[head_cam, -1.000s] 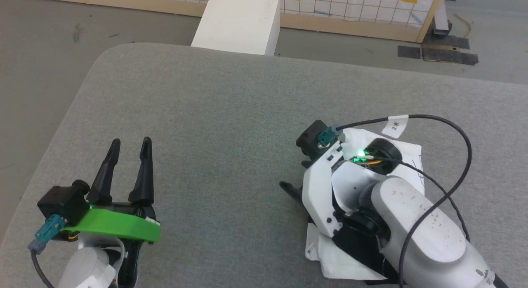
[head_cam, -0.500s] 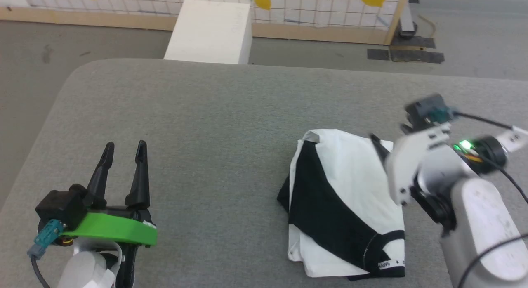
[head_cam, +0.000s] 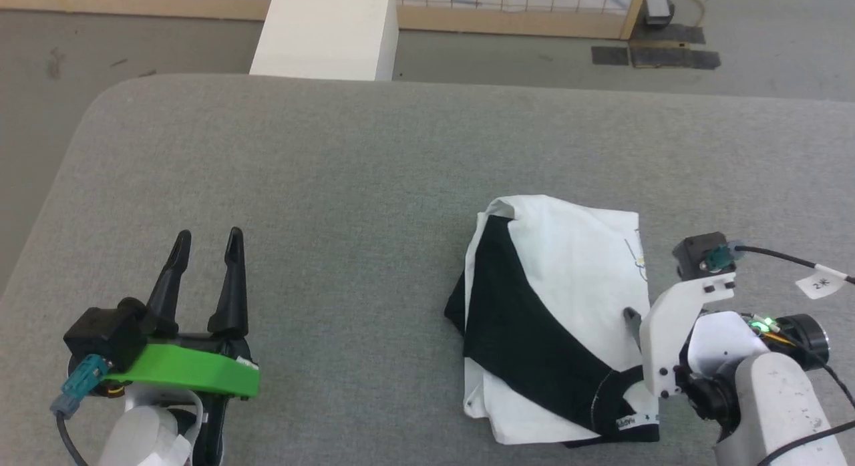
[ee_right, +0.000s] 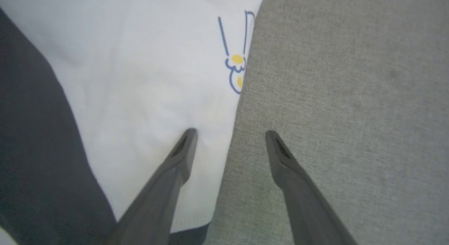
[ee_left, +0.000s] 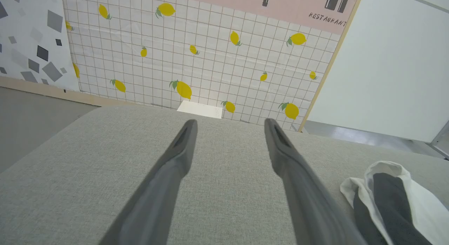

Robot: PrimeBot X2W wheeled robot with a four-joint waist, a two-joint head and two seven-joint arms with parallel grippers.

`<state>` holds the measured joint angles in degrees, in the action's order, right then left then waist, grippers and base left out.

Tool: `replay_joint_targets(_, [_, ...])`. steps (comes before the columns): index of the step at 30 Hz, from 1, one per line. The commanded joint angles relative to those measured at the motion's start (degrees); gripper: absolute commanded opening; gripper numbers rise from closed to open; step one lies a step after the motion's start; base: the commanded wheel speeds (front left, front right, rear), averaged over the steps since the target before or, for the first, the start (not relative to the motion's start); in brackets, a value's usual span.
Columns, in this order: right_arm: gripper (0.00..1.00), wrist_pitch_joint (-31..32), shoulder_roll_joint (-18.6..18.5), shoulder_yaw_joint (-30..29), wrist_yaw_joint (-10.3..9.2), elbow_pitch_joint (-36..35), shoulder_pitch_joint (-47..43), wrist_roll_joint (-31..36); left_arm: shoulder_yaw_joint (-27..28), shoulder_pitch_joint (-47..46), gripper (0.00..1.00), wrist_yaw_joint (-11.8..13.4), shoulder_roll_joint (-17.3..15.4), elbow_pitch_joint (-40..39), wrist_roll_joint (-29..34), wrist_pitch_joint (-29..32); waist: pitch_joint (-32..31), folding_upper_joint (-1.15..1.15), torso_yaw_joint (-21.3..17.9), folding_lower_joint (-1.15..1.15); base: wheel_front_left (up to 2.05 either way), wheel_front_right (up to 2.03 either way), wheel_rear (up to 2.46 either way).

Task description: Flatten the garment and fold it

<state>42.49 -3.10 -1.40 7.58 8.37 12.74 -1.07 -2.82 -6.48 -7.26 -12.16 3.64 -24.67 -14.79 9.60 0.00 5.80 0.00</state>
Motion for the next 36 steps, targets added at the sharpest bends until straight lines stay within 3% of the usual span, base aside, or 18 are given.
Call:
replay_joint_targets(1, [1.0, 0.6, 0.2, 1.0, -0.09, 1.5, -0.7, -1.2, -0.5, -1.1, 1.0, -0.2, -0.1, 0.2, -1.1, -0.2, 1.7, 0.0, 1.5, 0.0, 0.0, 0.0, 0.0])
replay_joint_targets(9, [1.0, 2.2, 0.2, 3.0, -0.09, 5.2, -0.5, -1.5, -1.4, -2.3, 1.0, -0.2, -0.6, 0.6, -2.4, -0.2, 3.2, 0.0, 2.8, 0.0, 0.0, 0.0, 0.0])
replay_joint_targets(10, [0.71, 2.5, 0.2, 2.9, -0.09, 5.6, -0.4, -1.6, -1.5, -2.4, 1.0, -0.2, -0.7, 0.7, -2.6, -0.2, 3.3, 0.0, 2.8, 0.0, 0.0, 0.0, 0.0])
replay_joint_targets(11, [0.33, 3.0, 0.2, 2.6, -0.09, 6.0, -0.4, -1.9, -1.6, -2.4, 1.0, -0.2, -0.8, 0.9, -2.6, -0.2, 3.3, 0.0, 2.9, 0.0, 0.0, 0.0, 0.0])
replay_joint_targets(12, [0.1, 3.4, 0.2, 2.7, -0.09, 6.3, -0.4, -1.9, -1.7, -2.5, 1.0, -0.2, -0.8, 1.0, -2.8, -0.2, 3.3, 0.0, 3.0, 0.0, 0.0, 0.0, 0.0])
replay_joint_targets(13, [0.0, 3.7, 0.2, 2.8, -0.09, 6.4, -0.3, -1.9, -1.7, -2.5, 1.0, -0.2, -0.9, 1.1, -2.9, -0.2, 3.3, 0.0, 3.0, 0.0, 0.0, 0.0, 0.0])
replay_joint_targets(18, [0.0, 4.1, -0.1, 3.7, -0.09, 5.0, 0.6, -1.9, -1.3, -2.3, 1.0, -0.2, -1.0, 1.2, -2.9, -0.2, 3.1, 0.0, 2.2, 0.0, 0.0, 0.0, 0.0])
replay_joint_targets(22, [0.0, 5.4, -3.3, 7.5, -0.09, 2.0, 1.7, -3.2, -0.6, -2.0, 1.0, -0.2, -1.3, 0.5, -2.7, -0.2, 3.0, 0.0, -0.7, 0.0, 0.0, 0.0, 0.0])
replay_joint_targets(28, [0.0, 11.1, -13.2, 16.9, -0.09, -4.6, 4.3, -7.2, 1.5, 0.4, 1.0, -0.2, -1.6, -1.4, -2.3, -0.2, 3.8, 0.0, -12.0, 0.0, 0.0, 0.0, 0.0])
replay_joint_targets(32, [0.0, 13.4, -19.0, 18.6, -0.09, -6.7, 7.1, -9.5, 1.6, 0.2, 1.0, -0.2, -2.0, -2.4, -2.4, -0.2, 5.5, 0.0, -18.6, 0.0, 0.0, 0.0, 0.0])
replay_joint_targets(36, [0.0, 13.8, -23.3, 17.9, -0.09, -7.1, 10.0, -9.9, 1.1, -1.2, 1.0, -0.2, -3.3, -3.7, -2.1, -0.2, 7.8, 0.0, -22.5, 0.0, 0.0, 0.0, 0.0])
